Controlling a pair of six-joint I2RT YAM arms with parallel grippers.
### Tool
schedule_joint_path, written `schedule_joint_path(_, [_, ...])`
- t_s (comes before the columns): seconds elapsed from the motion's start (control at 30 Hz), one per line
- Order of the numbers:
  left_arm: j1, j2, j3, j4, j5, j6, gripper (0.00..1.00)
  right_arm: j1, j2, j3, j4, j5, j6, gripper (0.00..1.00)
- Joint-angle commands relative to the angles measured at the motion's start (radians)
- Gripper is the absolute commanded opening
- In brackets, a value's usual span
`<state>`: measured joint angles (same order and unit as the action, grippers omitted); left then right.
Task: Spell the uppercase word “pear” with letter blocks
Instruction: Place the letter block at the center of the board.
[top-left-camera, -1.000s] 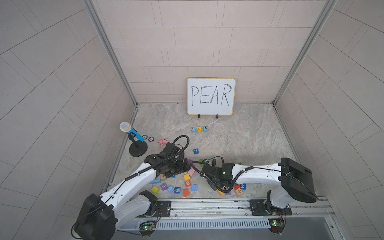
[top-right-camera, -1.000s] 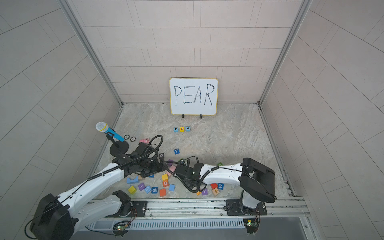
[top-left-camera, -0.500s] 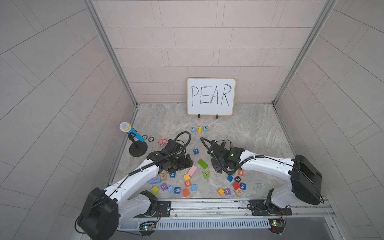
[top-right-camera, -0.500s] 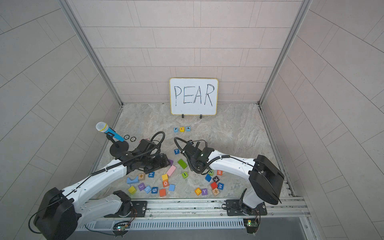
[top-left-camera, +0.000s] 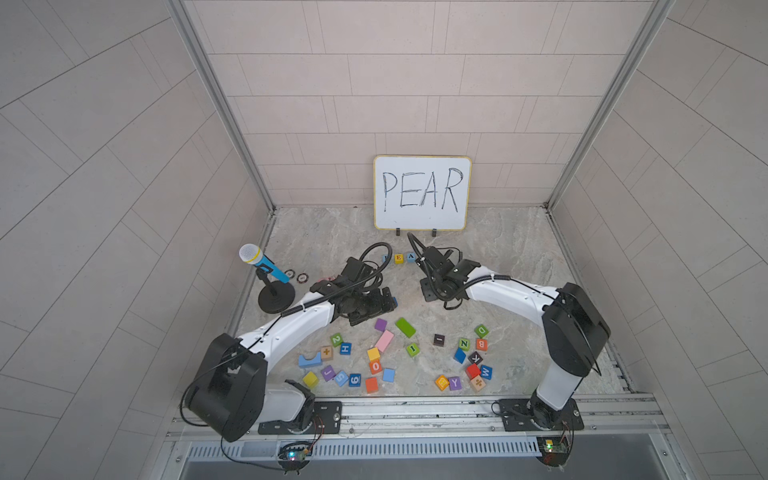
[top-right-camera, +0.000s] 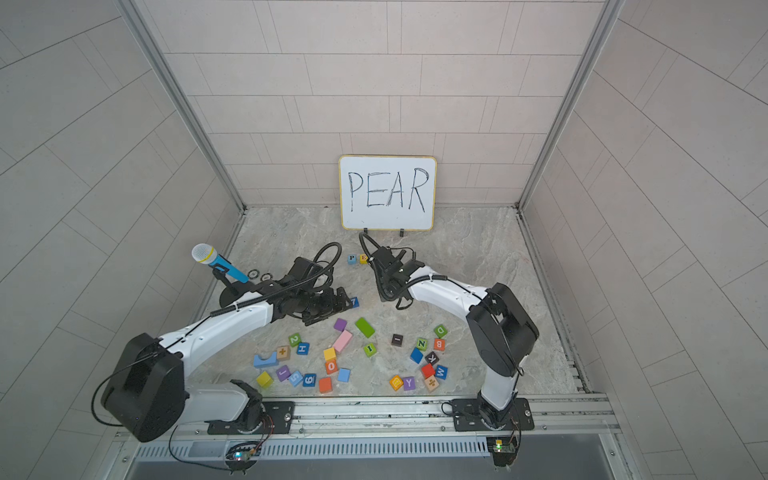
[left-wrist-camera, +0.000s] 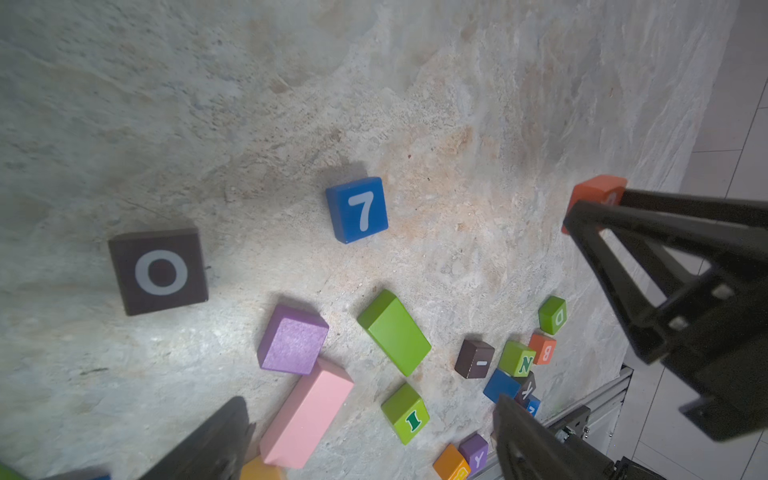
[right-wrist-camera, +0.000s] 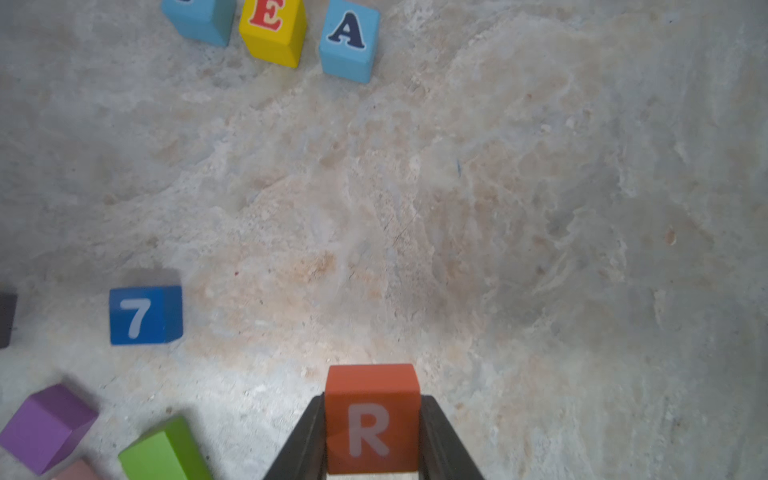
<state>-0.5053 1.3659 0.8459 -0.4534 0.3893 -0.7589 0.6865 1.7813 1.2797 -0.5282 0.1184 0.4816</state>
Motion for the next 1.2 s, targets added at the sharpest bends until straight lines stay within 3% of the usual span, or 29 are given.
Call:
schedule_joint_path(0.0, [0.009, 0.049, 0.054, 0.024, 0.019, 0.023, 0.95, -0.031, 0.061, 0.064, 0.011, -0.002, -0.026, 0.37])
schedule_joint_path(0.47, [0.016, 0.255, 0.181, 0.071, 0.056, 0.029, 0.95, -0.143, 0.291, 0.261, 0.057, -0.044, -0.02, 0.37])
schedule_joint_path(1.17, [0.058, 0.289, 0.216, 0.065, 0.077, 0.058, 0.95, -0.193, 0.475, 0.458, 0.048, -0.103, 0.003, 0.37])
